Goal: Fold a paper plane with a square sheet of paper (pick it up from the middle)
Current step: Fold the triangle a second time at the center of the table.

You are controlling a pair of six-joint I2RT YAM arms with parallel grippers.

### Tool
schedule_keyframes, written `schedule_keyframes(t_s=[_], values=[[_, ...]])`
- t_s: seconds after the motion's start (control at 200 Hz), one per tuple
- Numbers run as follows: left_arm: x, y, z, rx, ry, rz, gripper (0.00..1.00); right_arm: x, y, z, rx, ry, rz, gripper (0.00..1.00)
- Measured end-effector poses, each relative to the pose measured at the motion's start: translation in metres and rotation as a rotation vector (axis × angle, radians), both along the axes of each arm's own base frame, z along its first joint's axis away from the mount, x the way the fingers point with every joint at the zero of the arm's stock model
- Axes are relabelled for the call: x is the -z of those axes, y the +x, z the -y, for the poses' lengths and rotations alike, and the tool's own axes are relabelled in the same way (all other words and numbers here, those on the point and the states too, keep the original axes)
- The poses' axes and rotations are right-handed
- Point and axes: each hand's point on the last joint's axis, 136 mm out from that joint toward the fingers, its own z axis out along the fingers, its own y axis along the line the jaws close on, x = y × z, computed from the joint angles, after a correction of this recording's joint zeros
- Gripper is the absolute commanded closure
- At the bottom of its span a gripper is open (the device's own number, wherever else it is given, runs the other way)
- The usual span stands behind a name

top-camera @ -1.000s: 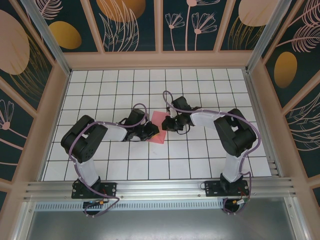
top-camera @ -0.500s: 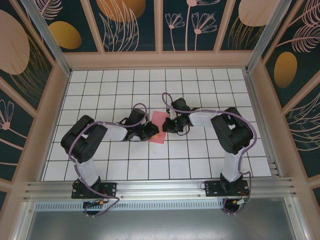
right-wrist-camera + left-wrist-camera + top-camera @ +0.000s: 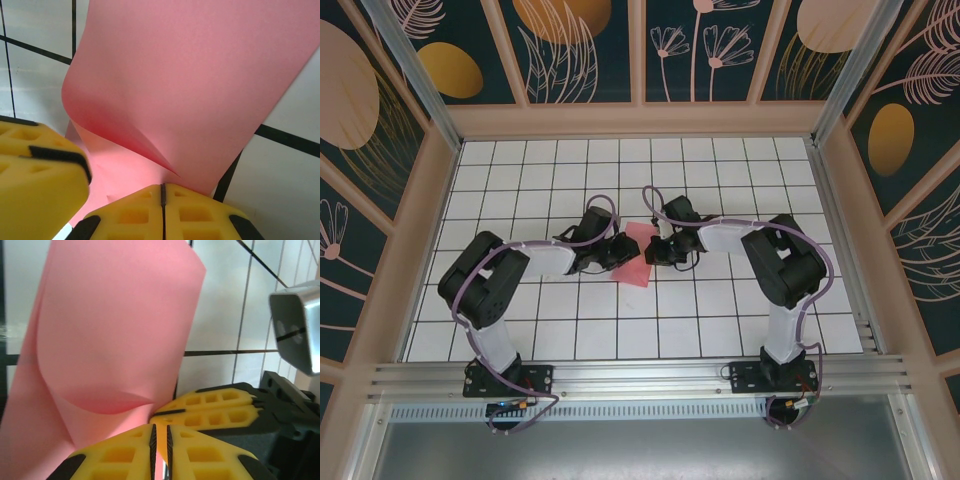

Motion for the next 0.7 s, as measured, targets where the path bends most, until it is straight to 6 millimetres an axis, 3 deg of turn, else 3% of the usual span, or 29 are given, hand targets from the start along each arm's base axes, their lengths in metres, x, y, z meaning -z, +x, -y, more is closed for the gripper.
schedule_keyframes(t_s=[0.185, 0.701], values=[[0.022, -0.005, -0.009, -0.018, 0.060, -0.050, 0.82, 0.001, 0.000, 0.000, -0.008, -0.002, 0.005, 0.92], [0.021, 0.006, -0.017, -0.041, 0.130, -0.032, 0.75, 0.003, 0.000, 0.001, -0.084, -0.014, 0.050, 0.94]])
